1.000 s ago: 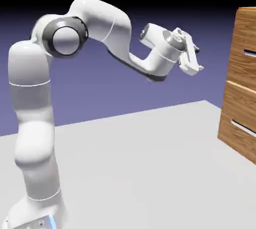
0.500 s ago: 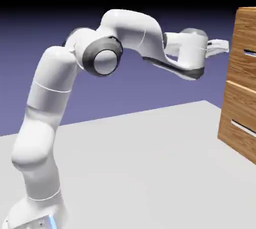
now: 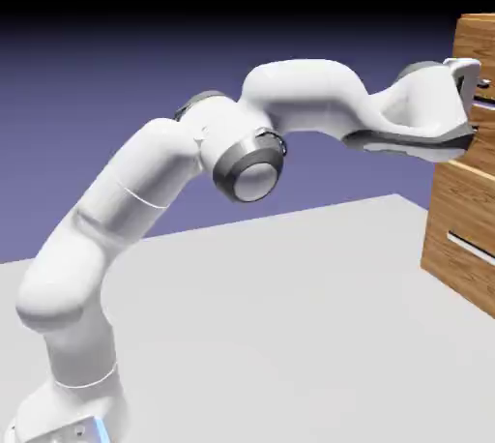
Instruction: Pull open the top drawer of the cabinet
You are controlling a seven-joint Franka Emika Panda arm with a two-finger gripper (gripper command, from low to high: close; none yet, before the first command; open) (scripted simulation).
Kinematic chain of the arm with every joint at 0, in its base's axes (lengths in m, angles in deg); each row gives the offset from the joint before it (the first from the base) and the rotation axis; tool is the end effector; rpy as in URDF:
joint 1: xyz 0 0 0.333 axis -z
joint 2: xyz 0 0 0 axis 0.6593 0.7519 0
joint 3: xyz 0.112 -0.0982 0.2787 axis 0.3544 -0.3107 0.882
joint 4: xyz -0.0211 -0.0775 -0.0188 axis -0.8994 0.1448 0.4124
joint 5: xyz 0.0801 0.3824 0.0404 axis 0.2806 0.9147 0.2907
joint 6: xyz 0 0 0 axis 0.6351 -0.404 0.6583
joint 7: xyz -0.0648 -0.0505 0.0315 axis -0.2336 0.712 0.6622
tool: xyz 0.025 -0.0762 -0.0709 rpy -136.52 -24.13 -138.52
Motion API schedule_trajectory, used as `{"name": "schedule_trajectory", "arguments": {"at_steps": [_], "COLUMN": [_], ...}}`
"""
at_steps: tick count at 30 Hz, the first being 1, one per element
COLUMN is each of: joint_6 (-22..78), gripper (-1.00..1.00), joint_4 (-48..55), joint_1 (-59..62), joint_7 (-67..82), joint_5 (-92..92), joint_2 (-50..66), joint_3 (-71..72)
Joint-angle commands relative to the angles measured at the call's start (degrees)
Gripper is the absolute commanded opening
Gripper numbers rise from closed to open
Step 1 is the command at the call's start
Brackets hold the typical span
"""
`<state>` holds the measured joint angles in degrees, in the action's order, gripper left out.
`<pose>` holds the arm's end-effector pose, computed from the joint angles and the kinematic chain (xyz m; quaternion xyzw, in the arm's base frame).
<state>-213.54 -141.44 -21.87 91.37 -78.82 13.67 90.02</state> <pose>0.7585 0.0203 0.5204 -0.2708 0.6532 -0.2703 0.6534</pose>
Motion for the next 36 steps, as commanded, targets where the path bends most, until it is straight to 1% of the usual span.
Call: {"name": "schedule_trajectory", "arguments": {"at_steps": [1, 27, 28, 29, 30, 36], "joint_6": [0.13, 3.55, 3.58, 3.58, 3.58, 8.12], "gripper": [0.0, 0.0, 0.0, -1.0, -1.0, -1.0], "joint_4": [0.87, 23.51, 23.67, 23.67, 23.67, 16.75], "joint_1": [0.05, 1.3, 1.31, 1.31, 1.31, 6.33], "joint_7": [2.49, 67.28, 67.74, 67.74, 67.74, 66.92], "joint_5": [1.02, 27.49, 27.68, 27.68, 27.68, 15.77], "joint_2": [1.05, 28.25, 28.44, 28.44, 28.44, 31.15], "joint_3": [1.31, 35.43, 35.67, 35.67, 35.67, 48.12]}}
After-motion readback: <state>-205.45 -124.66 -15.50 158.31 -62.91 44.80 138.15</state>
